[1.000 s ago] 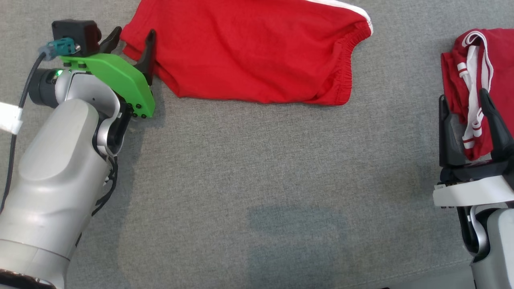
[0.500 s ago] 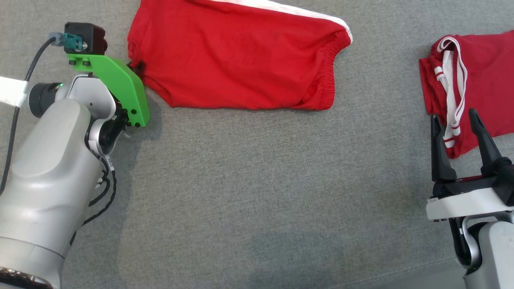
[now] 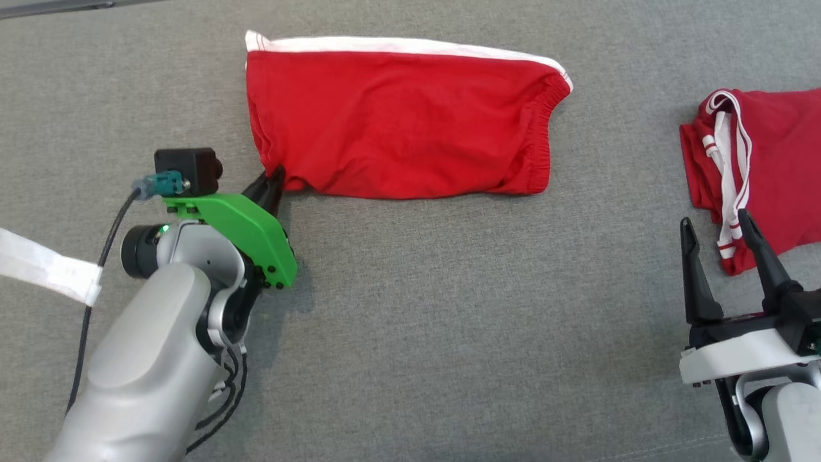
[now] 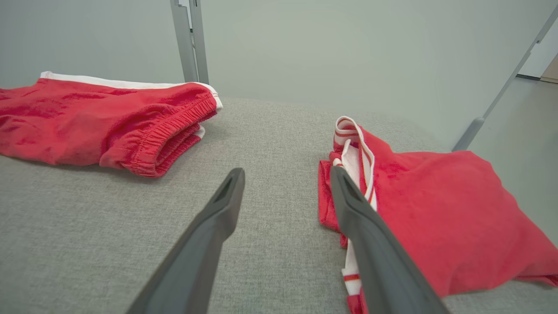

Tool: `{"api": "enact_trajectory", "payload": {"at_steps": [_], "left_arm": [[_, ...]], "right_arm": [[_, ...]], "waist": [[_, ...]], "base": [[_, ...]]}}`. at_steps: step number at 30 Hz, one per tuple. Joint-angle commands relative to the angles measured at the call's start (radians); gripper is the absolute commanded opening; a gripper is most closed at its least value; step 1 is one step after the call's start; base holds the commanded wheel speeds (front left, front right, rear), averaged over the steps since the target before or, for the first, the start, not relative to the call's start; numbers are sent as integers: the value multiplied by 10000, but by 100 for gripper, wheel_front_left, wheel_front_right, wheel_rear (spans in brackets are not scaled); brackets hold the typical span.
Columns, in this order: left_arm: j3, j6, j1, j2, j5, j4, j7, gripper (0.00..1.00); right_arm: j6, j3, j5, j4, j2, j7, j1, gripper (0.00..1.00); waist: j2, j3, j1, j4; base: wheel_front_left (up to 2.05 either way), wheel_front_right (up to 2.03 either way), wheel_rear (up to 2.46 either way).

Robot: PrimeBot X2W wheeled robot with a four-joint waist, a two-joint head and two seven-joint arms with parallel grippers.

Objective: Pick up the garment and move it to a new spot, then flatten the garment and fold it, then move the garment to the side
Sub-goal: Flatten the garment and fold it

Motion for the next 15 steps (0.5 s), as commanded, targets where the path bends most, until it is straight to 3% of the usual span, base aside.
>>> {"api": "enact_trajectory", "payload": {"at_steps": [1,15], "left_arm": [[-6,237,515,46,-13,-415,-151,0],[-106,1920,3021,107,-120,-4332,-226,0]], "right_arm": [[-16,84,-38,80,-44,-42,234,100],[-16,447,41,322,-6,-42,842,100]], "waist": [[0,-603,0,549],[0,-1506,0,1255]], "base": [[0,0,0],[0,0,0]]}}
